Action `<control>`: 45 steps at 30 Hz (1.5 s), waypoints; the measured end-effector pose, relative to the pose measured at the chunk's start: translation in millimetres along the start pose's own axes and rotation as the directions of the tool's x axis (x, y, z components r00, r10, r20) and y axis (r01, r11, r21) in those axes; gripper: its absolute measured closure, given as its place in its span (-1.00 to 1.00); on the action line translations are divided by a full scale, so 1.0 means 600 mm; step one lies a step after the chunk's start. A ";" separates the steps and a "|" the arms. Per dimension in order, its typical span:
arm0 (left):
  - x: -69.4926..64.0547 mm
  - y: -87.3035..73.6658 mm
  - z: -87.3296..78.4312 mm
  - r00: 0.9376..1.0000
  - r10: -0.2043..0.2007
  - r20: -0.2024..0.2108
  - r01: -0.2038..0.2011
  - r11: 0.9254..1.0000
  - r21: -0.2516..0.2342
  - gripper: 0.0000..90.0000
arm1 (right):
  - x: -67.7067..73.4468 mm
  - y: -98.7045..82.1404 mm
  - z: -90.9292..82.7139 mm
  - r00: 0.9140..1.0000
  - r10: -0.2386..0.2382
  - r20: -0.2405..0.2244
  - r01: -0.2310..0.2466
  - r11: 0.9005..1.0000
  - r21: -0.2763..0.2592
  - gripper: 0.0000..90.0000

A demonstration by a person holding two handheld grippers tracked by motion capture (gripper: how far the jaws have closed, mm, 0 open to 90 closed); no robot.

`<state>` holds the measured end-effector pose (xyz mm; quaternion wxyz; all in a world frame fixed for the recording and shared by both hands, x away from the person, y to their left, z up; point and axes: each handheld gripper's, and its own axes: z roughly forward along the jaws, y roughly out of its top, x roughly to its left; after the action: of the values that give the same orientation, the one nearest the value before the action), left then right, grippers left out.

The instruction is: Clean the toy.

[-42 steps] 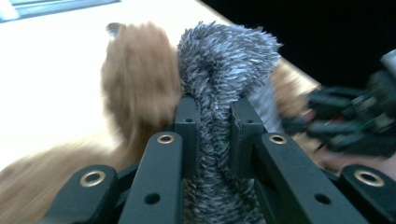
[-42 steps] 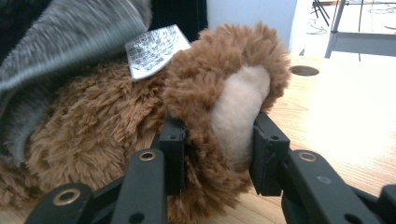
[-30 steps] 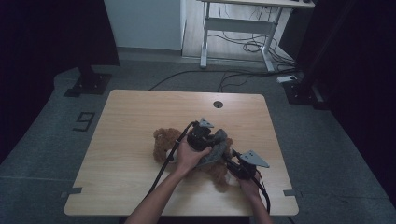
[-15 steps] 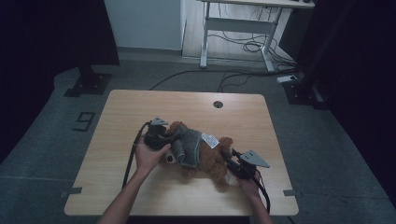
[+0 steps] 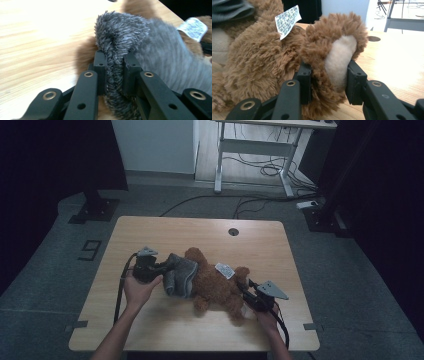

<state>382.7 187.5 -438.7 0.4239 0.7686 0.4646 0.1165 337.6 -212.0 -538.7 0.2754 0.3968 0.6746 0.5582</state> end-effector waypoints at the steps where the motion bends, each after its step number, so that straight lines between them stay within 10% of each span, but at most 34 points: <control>1: 0.009 0.000 -0.005 1.000 -0.012 -0.004 0.012 1.000 0.000 0.69 | 0.000 0.000 0.000 1.000 0.001 0.000 -0.001 1.000 0.000 0.40; 6: 0.022 0.009 -0.004 0.999 -0.036 0.010 0.036 0.999 -0.007 0.69 | -0.002 0.000 0.001 1.000 0.007 -0.001 -0.007 1.000 0.000 0.40; 17: -0.046 0.097 0.084 0.997 0.016 0.081 -0.018 1.000 0.025 0.68 | -0.005 0.001 0.001 1.000 0.014 0.011 -0.014 1.000 0.001 0.40; 26: -0.023 0.053 0.105 0.993 -0.039 0.115 0.030 0.996 0.078 0.70 | -0.002 0.004 0.002 1.000 0.016 -0.005 -0.017 1.000 -0.008 0.37; 32: -0.030 0.009 0.079 0.989 -0.047 0.137 0.048 0.999 -0.001 0.70 | 0.000 0.017 -0.014 0.998 0.056 -0.020 -0.057 0.998 -0.018 0.11; 37: -0.042 -0.022 0.058 0.988 -0.032 0.152 0.039 0.998 -0.042 0.70 | 0.001 0.069 -0.044 0.996 0.074 -0.045 -0.076 0.996 -0.044 -0.36; 45: -0.045 -0.035 0.046 0.984 -0.032 0.172 0.041 0.998 -0.048 0.70 | 0.004 0.144 -0.027 0.994 0.066 -0.082 -0.067 0.998 -0.011 -0.43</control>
<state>371.1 154.8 -465.7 0.4839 0.7561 0.4373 0.0539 342.8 -213.3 -450.8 0.2316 0.3942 0.6679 0.5872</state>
